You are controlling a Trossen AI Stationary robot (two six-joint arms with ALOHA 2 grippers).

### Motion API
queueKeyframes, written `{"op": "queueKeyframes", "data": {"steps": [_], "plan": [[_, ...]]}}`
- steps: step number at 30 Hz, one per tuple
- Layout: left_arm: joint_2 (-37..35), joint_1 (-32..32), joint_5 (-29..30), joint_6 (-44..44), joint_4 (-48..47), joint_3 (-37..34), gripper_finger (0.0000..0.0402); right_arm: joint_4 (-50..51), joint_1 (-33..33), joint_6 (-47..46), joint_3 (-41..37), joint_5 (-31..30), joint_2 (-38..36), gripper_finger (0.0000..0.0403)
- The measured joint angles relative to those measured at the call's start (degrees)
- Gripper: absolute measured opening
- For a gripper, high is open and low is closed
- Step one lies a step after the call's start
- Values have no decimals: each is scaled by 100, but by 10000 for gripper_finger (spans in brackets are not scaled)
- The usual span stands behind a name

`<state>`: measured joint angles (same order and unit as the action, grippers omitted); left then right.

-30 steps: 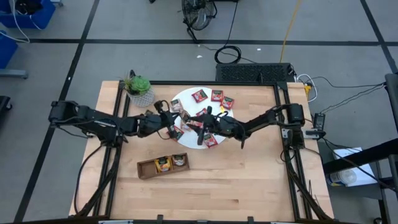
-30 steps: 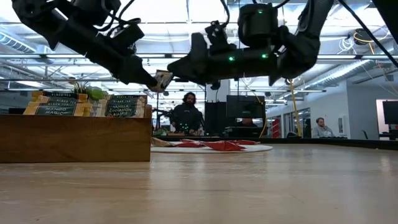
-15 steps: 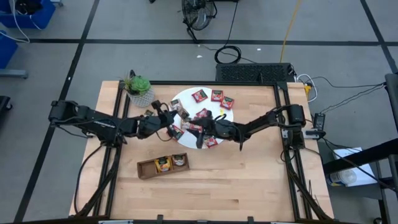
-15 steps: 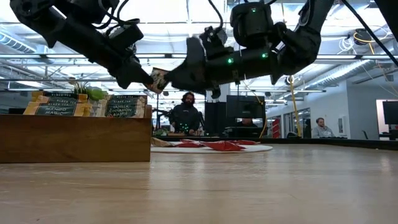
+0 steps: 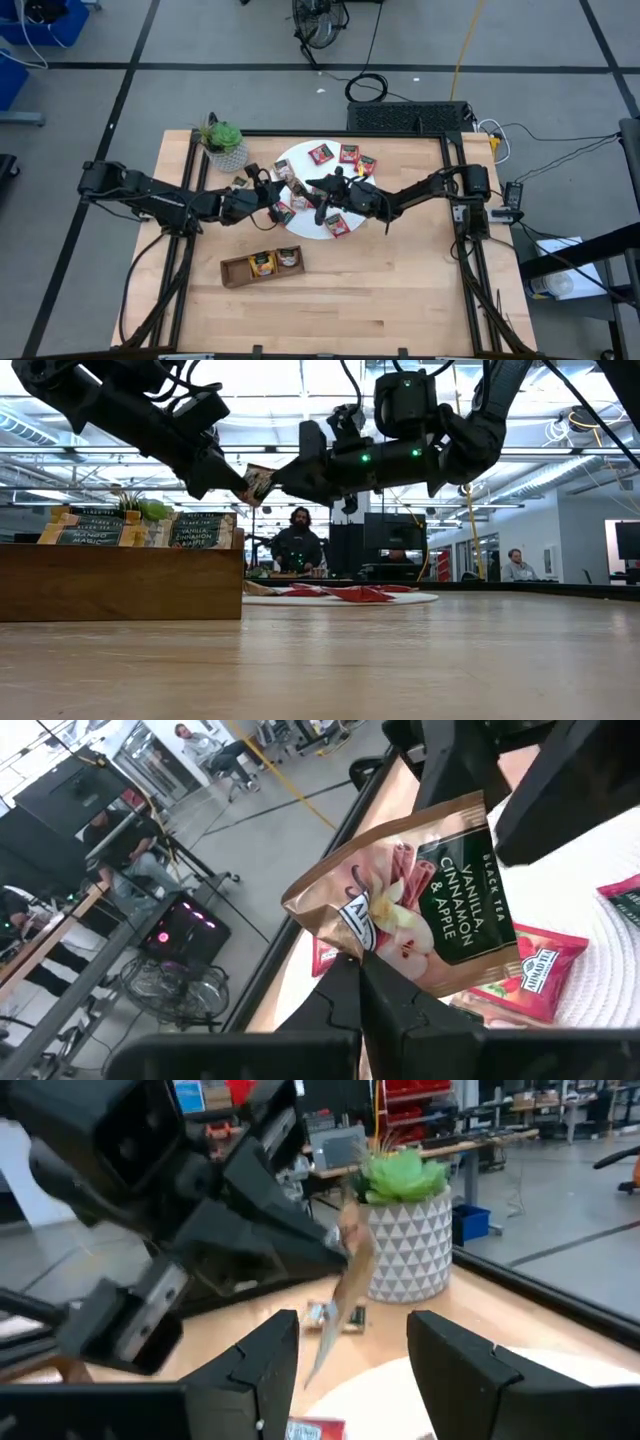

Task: Pick & Place Tea
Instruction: Put the brown tea bag into the right section of the wooden organizer

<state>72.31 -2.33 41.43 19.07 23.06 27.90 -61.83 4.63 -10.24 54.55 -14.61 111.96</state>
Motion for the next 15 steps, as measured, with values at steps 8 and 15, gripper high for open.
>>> {"op": "queueKeyframes", "data": {"steps": [8, 15], "plan": [[0, 0, 0, -20, 106, 3, 1, 124, 23, 37, 212, 294, 0, 169], [0, 2, -2, -120, 104, 4, 1, 345, 40, 39, 303, 276, 0, 120]]}}
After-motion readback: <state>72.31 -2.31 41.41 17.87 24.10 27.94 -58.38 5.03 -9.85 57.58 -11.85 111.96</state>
